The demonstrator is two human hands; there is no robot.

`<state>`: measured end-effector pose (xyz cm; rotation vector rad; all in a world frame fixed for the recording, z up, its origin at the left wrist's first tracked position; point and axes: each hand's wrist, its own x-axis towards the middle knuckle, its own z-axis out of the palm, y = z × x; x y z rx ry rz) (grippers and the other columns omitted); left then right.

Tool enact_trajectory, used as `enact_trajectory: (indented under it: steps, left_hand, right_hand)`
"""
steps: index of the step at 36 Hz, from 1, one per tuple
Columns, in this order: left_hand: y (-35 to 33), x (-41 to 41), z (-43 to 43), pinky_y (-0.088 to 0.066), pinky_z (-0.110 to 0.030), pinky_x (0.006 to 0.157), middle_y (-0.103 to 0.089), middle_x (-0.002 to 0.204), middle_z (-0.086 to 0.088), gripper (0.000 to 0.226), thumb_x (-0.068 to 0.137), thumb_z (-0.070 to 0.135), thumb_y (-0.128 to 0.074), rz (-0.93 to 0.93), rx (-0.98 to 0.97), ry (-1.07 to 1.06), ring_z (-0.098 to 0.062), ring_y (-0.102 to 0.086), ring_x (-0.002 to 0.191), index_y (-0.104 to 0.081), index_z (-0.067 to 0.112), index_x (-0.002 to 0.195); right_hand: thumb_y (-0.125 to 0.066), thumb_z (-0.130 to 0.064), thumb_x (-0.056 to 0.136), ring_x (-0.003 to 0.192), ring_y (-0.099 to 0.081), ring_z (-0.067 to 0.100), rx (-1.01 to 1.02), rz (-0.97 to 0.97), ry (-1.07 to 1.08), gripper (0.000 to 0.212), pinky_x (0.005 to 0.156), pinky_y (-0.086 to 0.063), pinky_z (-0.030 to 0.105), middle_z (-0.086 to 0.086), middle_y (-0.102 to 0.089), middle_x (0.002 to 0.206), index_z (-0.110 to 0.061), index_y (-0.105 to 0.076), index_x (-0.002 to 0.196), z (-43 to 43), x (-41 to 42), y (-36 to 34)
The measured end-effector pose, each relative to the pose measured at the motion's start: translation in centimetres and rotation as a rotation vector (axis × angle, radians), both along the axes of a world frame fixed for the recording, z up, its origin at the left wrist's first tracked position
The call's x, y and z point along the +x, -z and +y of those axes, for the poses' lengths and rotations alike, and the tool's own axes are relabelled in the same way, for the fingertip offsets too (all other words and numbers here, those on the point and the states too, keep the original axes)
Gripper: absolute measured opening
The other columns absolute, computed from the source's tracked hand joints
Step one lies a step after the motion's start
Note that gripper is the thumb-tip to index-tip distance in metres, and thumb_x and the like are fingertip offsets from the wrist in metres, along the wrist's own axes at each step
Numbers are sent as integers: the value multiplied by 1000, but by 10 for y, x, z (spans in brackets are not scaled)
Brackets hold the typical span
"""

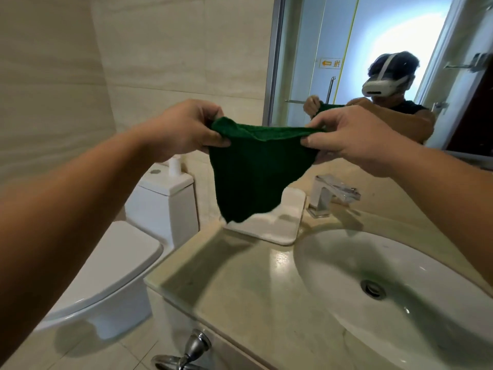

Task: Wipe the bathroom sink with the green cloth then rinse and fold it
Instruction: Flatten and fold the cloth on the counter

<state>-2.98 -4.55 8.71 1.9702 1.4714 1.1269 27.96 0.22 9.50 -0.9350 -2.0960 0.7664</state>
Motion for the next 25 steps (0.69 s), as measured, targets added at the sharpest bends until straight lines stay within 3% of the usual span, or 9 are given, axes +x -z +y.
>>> enact_trajectory:
  steps: [2, 4, 6, 8, 11, 14, 19, 22, 25]
  left_hand:
    - [5, 2, -16, -59, -19, 68, -77, 85, -3, 9, 93, -5, -71, 63, -80, 72, -13, -76, 81, -67, 2, 96]
    - [25, 2, -29, -62, -29, 77, -79, 91, -6, 11, 93, -3, -73, 154, -200, 166, -18, -78, 87, -71, 7, 98]
    - [58, 4, -39, -62, -44, 88, -80, 98, -11, 19, 91, -1, -76, 219, -352, 282, -29, -78, 96, -76, 16, 98]
    - [94, 7, -50, -62, -48, 93, -80, 103, -8, 29, 92, -2, -76, 263, -516, 373, -29, -77, 102, -77, 26, 97]
    - [140, 14, -65, -61, -52, 97, -79, 111, -6, 28, 94, -2, -73, 316, -706, 485, -27, -76, 108, -74, 23, 107]
    - [168, 14, -66, -62, -50, 96, -79, 112, -9, 25, 97, 0, -69, 263, -789, 500, -30, -77, 106, -72, 20, 111]
    - [176, 1, -43, -65, -43, 82, -76, 112, -26, 24, 102, 1, -64, -7, -827, 328, -40, -75, 93, -63, 6, 125]
    - [174, -1, -26, -65, -42, 76, -76, 104, -29, 21, 104, 1, -59, -48, -778, 191, -36, -75, 82, -56, 3, 124]
    - [178, 1, -10, -66, -41, 79, -78, 104, -24, 18, 101, 1, -62, 17, -718, 109, -35, -77, 85, -60, 1, 120]
  right_hand:
    - [-74, -8, 92, 87, -78, 33, -44, -136, -65, 10, 86, -64, 40, 17, -78, 91, -4, -74, 101, -10, 7, 1]
    - [-75, -8, 90, 89, -77, 33, -112, -306, -141, 8, 87, -61, 41, 17, -79, 92, -8, -76, 97, -20, 13, 13]
    - [-74, -7, 90, 94, -75, 36, -247, -456, -233, 8, 91, -60, 44, 18, -78, 96, -12, -77, 96, -30, 16, 35]
    - [-73, -8, 92, 101, -74, 36, -424, -595, -326, 10, 94, -60, 45, 17, -77, 103, -15, -77, 98, -41, 17, 66]
    - [-73, -9, 93, 97, -75, 29, -587, -757, -434, 12, 91, -62, 42, 15, -77, 101, -19, -75, 101, -55, 17, 114]
    - [-70, -7, 95, 89, -74, 27, -673, -752, -474, 12, 85, -62, 39, 11, -76, 89, -18, -74, 99, -57, 15, 141]
    - [-61, -6, 100, 83, -73, 33, -672, -581, -279, 10, 86, -62, 47, 24, -75, 100, -4, -68, 107, -26, 14, 148]
    - [-57, -6, 102, 79, -74, 30, -641, -510, -137, 14, 86, -61, 48, 27, -75, 101, -3, -66, 112, -6, 13, 153]
    - [-58, -7, 102, 77, -75, 26, -639, -486, -76, 15, 87, -62, 47, 26, -76, 100, -1, -66, 112, 7, 9, 161]
